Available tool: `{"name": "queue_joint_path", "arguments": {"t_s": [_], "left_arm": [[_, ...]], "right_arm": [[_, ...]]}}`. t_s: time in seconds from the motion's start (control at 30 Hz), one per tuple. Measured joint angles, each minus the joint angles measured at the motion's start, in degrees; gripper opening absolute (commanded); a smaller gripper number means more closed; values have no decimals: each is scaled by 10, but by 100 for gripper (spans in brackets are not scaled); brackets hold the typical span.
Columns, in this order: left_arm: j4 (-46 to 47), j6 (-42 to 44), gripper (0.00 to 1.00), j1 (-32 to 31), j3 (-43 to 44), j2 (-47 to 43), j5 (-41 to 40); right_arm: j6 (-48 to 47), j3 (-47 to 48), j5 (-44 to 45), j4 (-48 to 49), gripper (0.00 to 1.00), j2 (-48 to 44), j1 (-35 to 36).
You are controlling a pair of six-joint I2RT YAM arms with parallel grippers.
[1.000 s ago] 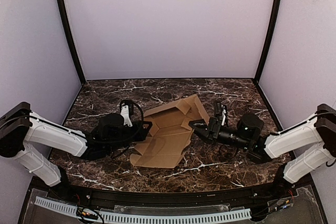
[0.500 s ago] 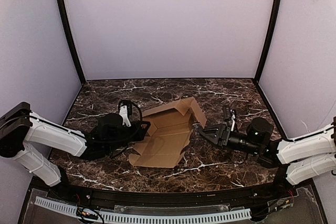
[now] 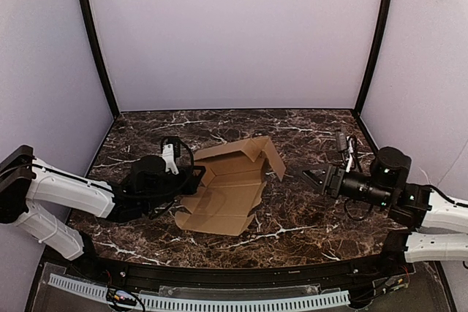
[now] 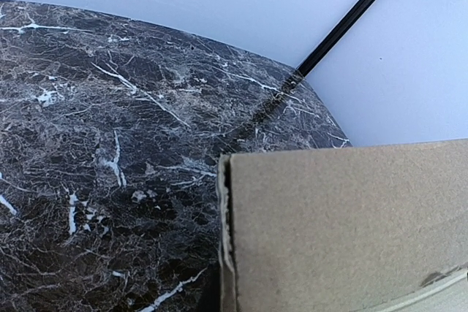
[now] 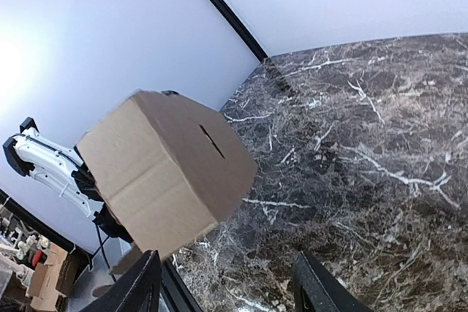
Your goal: Fold the paper box
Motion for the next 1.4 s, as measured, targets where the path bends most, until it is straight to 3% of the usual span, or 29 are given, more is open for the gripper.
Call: {"name": "queue_joint_path", "arguments": {"t_s": [0.3,0.57,0.93,1.4], "left_arm": [[-19,28,0,0,0,-4,11],[-28,42,0,0,0,-24,11],[-42,52,0,0,0,-30,11],[-56,64,0,0,0,-30,11]], "right_arm": [[-155,164,-39,-114,60,72,0],[-228,226,-92,-160,53,161,0],[-253,248,-157,-179,47,198,0],[-249,265,-145,-168,39,265,13]]}}
